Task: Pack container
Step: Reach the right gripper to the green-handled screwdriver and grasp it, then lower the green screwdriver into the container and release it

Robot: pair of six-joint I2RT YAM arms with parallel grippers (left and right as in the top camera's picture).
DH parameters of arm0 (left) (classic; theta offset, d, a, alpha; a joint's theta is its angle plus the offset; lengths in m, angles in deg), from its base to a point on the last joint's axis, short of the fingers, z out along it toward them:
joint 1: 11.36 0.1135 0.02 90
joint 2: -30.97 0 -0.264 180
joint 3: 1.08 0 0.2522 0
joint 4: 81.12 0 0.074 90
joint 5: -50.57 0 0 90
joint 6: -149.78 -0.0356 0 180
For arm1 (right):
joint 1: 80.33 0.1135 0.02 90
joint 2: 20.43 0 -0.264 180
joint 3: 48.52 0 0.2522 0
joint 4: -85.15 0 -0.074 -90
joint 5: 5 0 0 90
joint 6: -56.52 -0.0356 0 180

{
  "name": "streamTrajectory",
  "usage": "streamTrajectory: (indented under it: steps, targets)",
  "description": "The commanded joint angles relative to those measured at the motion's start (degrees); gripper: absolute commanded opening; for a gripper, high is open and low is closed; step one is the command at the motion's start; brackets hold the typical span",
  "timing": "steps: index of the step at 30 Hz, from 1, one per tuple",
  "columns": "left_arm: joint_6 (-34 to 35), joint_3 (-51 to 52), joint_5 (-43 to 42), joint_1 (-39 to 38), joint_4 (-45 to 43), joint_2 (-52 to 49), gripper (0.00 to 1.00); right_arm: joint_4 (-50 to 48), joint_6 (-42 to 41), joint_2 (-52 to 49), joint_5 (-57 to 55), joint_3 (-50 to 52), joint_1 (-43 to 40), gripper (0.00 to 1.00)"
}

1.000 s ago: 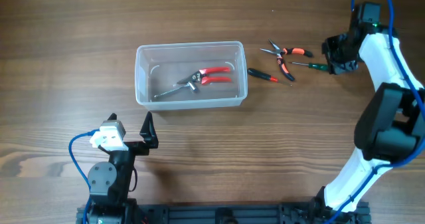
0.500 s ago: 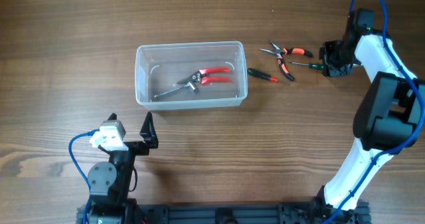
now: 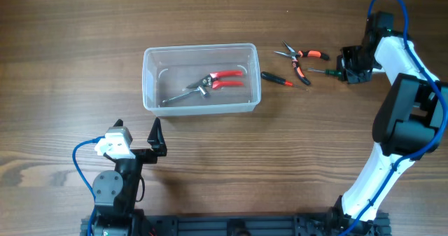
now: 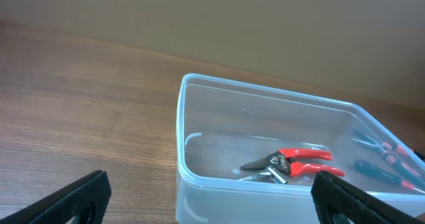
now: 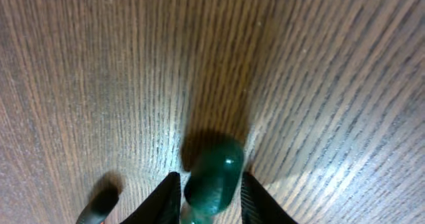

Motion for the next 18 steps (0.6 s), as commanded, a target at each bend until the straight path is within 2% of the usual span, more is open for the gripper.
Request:
streamTrajectory:
  steps: [1, 8, 9, 10, 11, 18]
  targets:
    - [0.5, 0.2, 0.2, 0.3, 0.0, 0.1, 1.00, 0.6, 2.1, -3.6, -0.2, 0.9, 0.0, 0.24]
    - [0.5, 0.2, 0.2, 0.3, 0.0, 0.1, 1.00, 4.0, 3.0, -3.6, -1.1, 0.9, 0.0, 0.23]
    - [0.5, 0.2, 0.2, 0.3, 0.0, 0.1, 1.00, 4.9, 3.0, -3.6, -1.5, 0.9, 0.0, 0.27]
    - [0.5, 0.2, 0.2, 0.3, 0.0, 0.1, 1.00, 6.0, 3.1, -3.6, -1.8, 0.9, 0.0, 0.37]
    - [0.5, 0.2, 0.2, 0.3, 0.0, 0.1, 1.00, 7.1, 3.2, -3.6, -2.3, 0.9, 0.0, 0.41]
    - [0.5, 0.2, 0.2, 0.3, 0.0, 0.1, 1.00, 8.6, 6.0, -3.6, -5.6, 1.0, 0.0, 0.41]
